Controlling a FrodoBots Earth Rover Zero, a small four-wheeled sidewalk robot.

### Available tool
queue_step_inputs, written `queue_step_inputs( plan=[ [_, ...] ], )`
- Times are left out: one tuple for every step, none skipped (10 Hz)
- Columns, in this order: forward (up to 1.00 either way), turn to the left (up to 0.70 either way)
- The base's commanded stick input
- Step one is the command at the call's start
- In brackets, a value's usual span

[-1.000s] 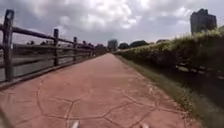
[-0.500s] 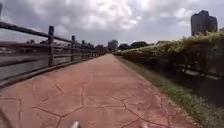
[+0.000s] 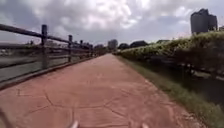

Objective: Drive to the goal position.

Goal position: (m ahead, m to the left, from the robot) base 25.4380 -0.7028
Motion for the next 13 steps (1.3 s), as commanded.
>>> queue_step_inputs(
  plan=[
    [0.70,0.00],
    [0.70,0.00],
    [0.70,0.00],
    [0.70,0.00],
    [0.70,0.02],
    [0.70,0.15],
    [0.70,0.32],
    [0.70,0.29],
    [0.70,0.08],
    [0.70,0.00],
    [0.70,0.00],
    [0.70,0.00],
    [0.70,0.00]
  ],
)
